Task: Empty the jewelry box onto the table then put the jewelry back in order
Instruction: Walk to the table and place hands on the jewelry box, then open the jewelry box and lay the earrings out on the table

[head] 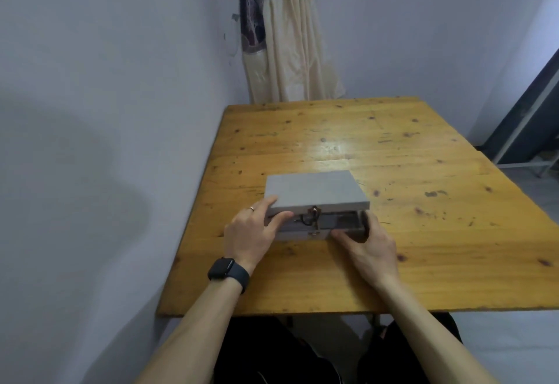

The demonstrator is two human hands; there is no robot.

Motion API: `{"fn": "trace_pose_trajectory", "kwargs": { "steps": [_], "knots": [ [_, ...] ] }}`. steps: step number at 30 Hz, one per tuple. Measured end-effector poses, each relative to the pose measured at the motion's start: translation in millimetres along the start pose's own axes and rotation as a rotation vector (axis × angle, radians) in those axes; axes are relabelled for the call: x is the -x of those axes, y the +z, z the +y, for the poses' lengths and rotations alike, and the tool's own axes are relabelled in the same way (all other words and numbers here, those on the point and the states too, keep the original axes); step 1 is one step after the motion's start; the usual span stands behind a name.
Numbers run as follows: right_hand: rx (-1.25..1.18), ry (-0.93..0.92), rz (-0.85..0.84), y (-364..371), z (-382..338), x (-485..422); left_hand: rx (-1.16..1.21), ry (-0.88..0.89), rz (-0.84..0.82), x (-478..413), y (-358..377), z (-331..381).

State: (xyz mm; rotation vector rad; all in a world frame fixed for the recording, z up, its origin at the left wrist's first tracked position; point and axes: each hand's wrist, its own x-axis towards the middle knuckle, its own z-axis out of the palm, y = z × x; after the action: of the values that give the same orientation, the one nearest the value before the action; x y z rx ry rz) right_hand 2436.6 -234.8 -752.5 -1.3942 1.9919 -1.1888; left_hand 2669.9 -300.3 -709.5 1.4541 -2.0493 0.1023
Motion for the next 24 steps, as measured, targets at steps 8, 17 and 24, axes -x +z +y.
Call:
{"fn": "trace_pose_trajectory", "kwargs": {
  "steps": [8, 17, 24],
  "knots": [
    [0.095, -0.043, 0.037, 3.7, -3.8, -0.3, 0.016, -0.146, -0.005, -64.5, -25.3, 15.8],
    [0.303, -0.051, -0.094, -1.6, -12.0, -23.0, 0.259, -0.316, 0.036, -116.0, -12.1, 18.0],
    [0.468, -0.121, -0.177, -5.3, -3.0, -41.7, 0.609, -0.516, -0.070, -129.5, 28.3, 9.0]
  ]
}}
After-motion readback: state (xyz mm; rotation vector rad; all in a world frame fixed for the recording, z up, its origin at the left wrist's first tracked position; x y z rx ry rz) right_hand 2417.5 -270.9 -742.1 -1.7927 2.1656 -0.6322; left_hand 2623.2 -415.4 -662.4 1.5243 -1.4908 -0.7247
